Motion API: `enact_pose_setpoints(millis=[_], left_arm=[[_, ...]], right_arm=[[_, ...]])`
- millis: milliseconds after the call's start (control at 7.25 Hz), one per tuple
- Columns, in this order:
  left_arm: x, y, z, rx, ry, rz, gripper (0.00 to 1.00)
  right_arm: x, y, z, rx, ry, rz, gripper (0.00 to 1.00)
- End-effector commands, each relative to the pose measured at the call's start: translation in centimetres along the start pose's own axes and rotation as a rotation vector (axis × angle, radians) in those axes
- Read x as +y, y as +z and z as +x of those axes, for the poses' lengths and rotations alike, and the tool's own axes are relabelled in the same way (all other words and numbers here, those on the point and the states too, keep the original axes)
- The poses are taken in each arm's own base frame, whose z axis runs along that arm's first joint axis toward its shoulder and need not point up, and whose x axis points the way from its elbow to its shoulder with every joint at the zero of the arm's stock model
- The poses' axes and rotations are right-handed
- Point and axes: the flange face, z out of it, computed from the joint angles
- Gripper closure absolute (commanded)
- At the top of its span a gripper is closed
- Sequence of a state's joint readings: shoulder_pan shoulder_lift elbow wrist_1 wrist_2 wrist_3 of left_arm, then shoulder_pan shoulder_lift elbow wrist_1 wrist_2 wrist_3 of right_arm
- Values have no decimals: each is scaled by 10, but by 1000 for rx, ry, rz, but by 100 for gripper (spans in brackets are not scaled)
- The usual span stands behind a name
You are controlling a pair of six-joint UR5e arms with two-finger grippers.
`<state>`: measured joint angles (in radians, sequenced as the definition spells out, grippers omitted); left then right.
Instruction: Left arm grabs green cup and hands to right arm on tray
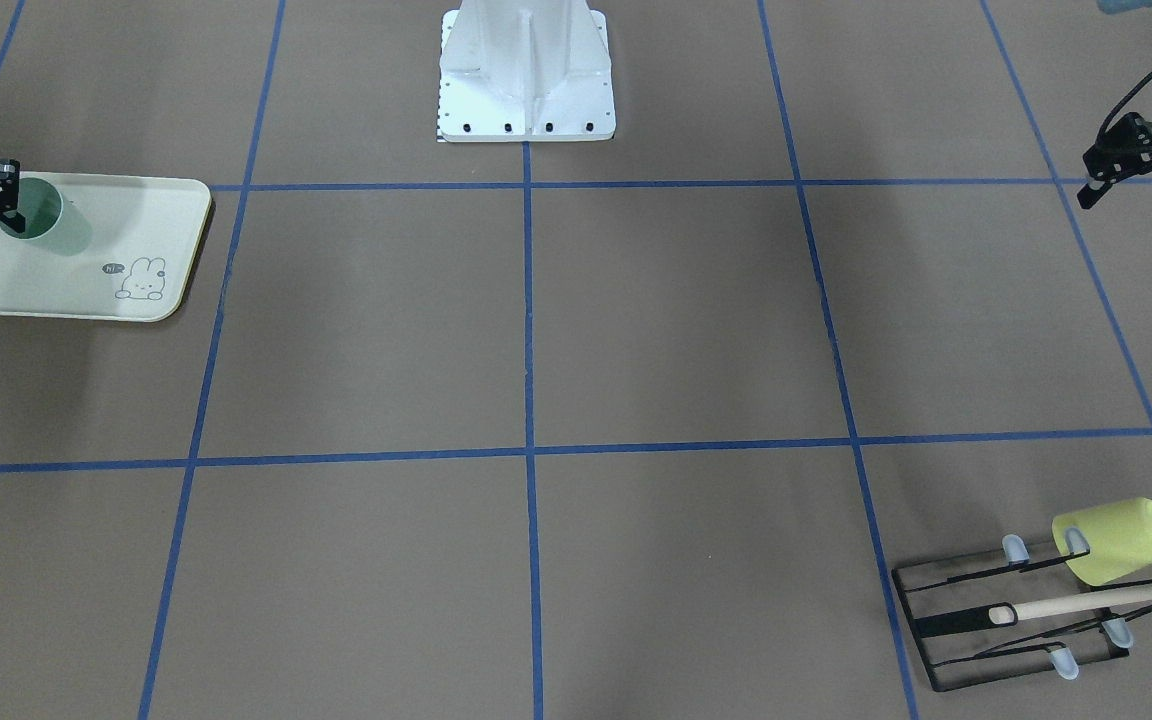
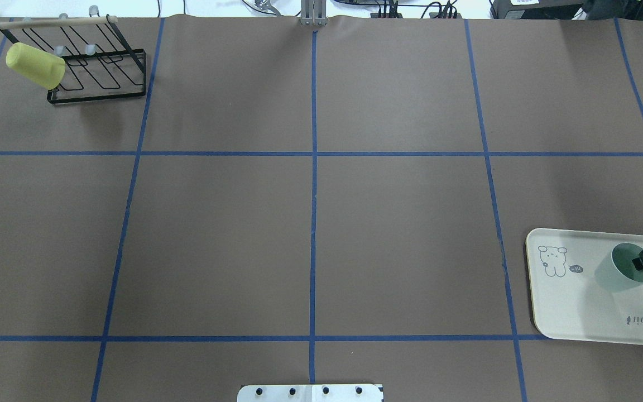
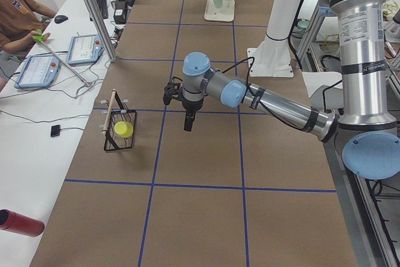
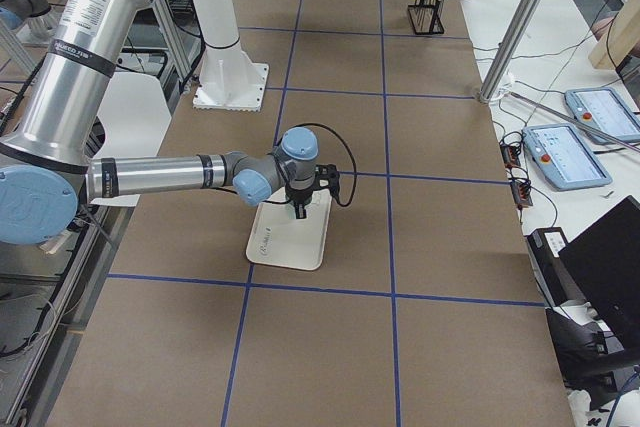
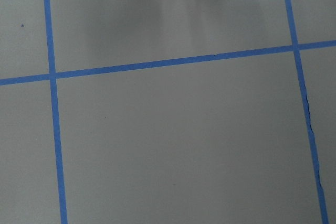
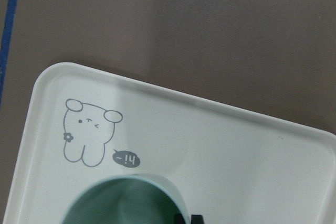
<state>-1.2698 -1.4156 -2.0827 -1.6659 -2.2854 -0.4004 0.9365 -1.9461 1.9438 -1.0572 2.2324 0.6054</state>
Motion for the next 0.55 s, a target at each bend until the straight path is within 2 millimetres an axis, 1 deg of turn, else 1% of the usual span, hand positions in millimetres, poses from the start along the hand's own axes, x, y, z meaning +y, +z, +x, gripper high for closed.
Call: enact_pose_setpoints(millis=[0, 276, 414], left_arm=[[-1, 0, 0, -1, 0, 1, 0], [-2, 0, 1, -1, 2, 3, 0], [-3, 0, 1, -1, 2, 3, 0]], right_arm=[[2, 9, 3, 10, 0, -17, 100], [3, 13, 8, 17, 4, -24, 100], [4, 14, 10, 18, 4, -28, 98]])
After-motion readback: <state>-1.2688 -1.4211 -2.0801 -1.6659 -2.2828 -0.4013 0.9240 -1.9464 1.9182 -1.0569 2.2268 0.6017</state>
